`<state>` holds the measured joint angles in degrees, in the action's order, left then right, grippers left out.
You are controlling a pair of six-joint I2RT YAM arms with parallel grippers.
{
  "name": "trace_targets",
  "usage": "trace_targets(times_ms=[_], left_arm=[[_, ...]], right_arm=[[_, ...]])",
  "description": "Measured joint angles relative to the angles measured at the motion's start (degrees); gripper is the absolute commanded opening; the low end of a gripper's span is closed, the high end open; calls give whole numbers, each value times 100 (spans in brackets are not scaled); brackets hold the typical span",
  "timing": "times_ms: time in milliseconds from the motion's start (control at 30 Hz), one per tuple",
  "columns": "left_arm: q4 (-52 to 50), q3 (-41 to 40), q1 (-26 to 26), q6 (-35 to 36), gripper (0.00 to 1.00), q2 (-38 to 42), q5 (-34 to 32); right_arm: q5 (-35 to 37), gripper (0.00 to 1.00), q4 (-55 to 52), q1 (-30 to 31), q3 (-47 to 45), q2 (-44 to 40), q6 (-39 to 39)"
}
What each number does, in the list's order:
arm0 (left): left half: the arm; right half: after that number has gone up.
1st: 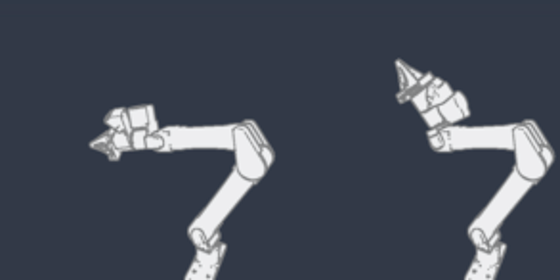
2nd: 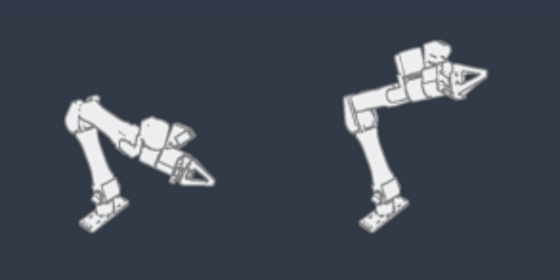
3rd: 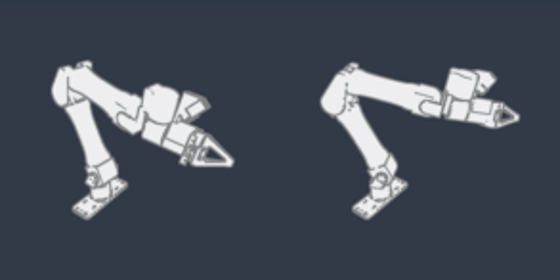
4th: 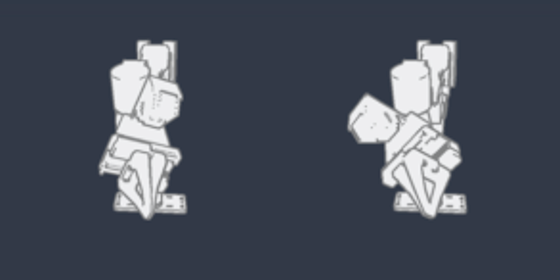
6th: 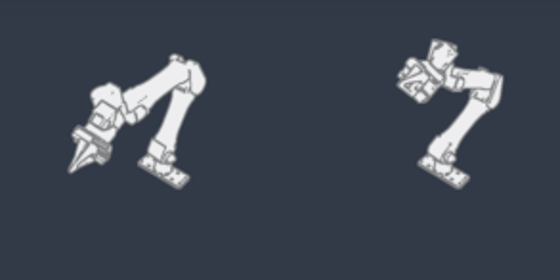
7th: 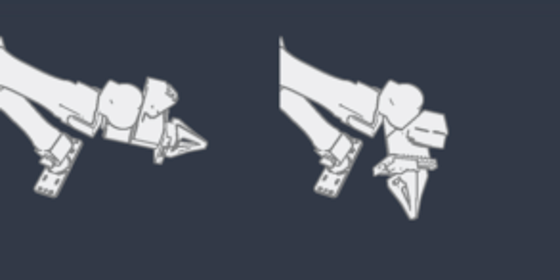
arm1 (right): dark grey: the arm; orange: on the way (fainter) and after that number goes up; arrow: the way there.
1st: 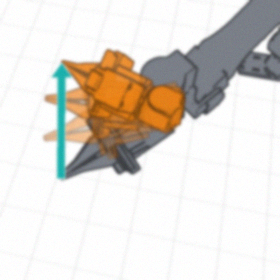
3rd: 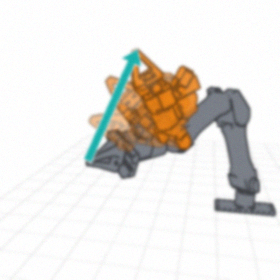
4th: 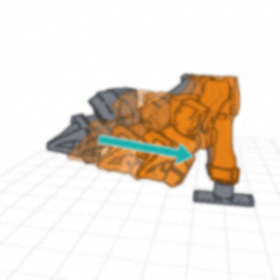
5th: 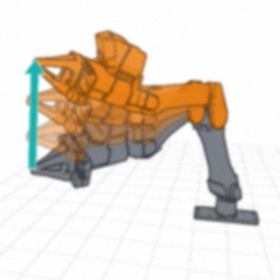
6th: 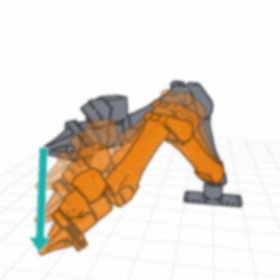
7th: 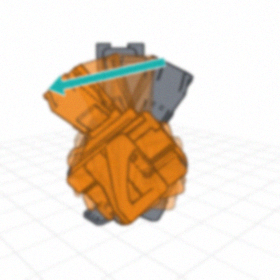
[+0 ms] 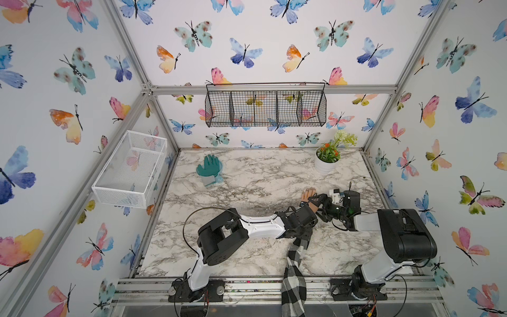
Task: Take off the watch
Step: Adjust the hand at the center of the board.
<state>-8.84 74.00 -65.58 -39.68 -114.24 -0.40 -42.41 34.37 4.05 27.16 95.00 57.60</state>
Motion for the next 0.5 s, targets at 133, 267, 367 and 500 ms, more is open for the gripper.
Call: trace_targets(times_ms=[133,267,367,500], left_arm=[[46,-31,35,24,46,15,90],[70,-31,42,24,48,15,138],[92,-31,44,26,55,15,166],[105,-31,50,76,68,20,181]], right_arm=[[-98,80,330,-9,-48,162,157],[-122,66,459,-15,-105,234,247],[-116,54,448,-28,-164,264,286],[-103,50,343,-28,-190,254,278]])
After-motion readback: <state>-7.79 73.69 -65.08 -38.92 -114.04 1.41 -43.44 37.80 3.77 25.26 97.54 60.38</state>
